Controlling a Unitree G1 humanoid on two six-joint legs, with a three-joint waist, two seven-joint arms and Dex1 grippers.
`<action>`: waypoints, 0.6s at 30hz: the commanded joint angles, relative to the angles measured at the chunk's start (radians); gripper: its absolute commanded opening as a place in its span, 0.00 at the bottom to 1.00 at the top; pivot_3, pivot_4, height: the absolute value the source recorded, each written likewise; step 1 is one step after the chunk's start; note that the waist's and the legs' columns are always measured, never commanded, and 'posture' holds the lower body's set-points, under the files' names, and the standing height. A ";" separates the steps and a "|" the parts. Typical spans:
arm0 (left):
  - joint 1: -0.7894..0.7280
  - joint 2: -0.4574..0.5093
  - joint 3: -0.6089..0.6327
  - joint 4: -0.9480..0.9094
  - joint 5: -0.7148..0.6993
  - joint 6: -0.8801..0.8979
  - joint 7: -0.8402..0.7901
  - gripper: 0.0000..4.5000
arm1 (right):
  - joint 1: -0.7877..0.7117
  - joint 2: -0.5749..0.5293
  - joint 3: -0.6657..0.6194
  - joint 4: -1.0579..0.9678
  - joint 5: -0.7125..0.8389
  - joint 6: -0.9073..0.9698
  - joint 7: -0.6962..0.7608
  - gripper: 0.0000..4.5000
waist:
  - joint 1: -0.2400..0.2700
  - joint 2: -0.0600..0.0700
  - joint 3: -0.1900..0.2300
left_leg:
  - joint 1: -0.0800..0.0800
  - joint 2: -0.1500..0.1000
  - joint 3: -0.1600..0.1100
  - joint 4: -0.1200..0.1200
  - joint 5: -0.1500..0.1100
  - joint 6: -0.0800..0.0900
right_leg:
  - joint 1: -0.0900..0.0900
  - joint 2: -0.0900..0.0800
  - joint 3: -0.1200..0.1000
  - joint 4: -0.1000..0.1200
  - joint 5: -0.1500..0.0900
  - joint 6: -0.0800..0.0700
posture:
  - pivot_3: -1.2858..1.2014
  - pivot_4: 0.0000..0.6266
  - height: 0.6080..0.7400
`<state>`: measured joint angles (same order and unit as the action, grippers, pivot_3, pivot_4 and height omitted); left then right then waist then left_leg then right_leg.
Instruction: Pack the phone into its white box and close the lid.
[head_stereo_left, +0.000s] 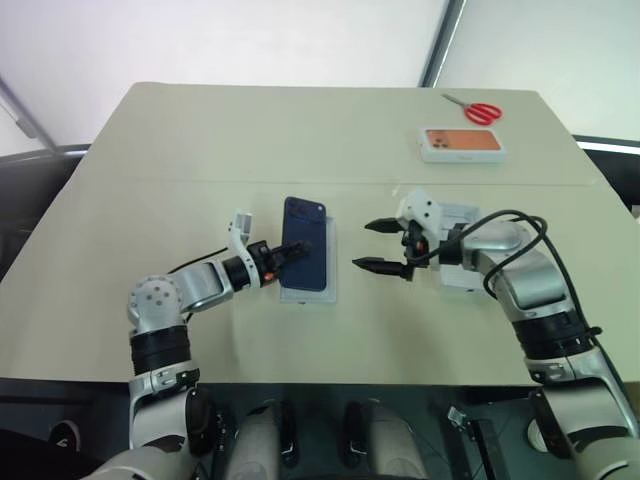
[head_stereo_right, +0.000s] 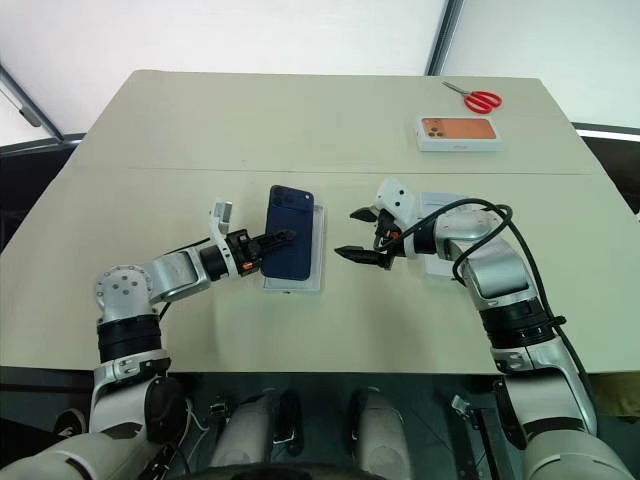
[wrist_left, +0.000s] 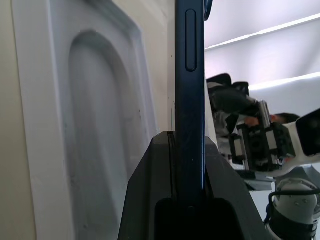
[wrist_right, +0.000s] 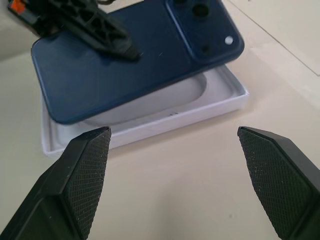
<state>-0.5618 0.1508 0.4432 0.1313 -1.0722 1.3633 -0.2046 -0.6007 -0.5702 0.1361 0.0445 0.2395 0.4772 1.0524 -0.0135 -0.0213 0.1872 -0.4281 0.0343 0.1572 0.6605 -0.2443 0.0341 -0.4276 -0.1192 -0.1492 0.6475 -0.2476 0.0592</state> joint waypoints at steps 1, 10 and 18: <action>-0.027 0.018 -0.002 0.010 -0.007 -0.017 -0.019 0.00 | -0.001 0.008 -0.007 -0.020 0.000 -0.031 -0.021 0.94 | 0.002 0.000 0.000 | 0.000 0.000 0.000 0.000 0.000 0.000 | 0.000 0.000 0.000 0.000 0.000 0.000 | 0.52 0.24 0.98; -0.034 0.052 -0.029 -0.003 -0.004 0.007 -0.028 0.94 | -0.017 0.028 0.003 0.007 -0.009 -0.055 -0.047 0.95 | 0.003 0.000 0.000 | 0.000 0.000 0.000 0.001 -0.001 -0.001 | 0.001 -0.001 0.000 0.000 0.000 0.000 | 0.52 0.24 0.98; -0.051 0.082 -0.013 -0.043 -0.041 0.027 -0.015 0.94 | -0.040 0.069 0.014 0.039 -0.020 -0.078 -0.057 0.95 | 0.001 0.000 0.000 | 0.000 0.000 0.000 0.001 0.000 0.000 | 0.001 0.000 0.000 0.000 0.000 0.000 | 0.52 0.24 0.98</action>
<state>-0.6020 0.2252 0.4191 0.1336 -1.0800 1.3734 -0.2141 -0.6129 -0.5038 0.1545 0.0880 0.2179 0.4228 0.9964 -0.0122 -0.0211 0.1875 -0.4282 0.0342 0.1570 0.6614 -0.2443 0.0342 -0.4269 -0.1193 -0.1492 0.6475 -0.2476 0.0592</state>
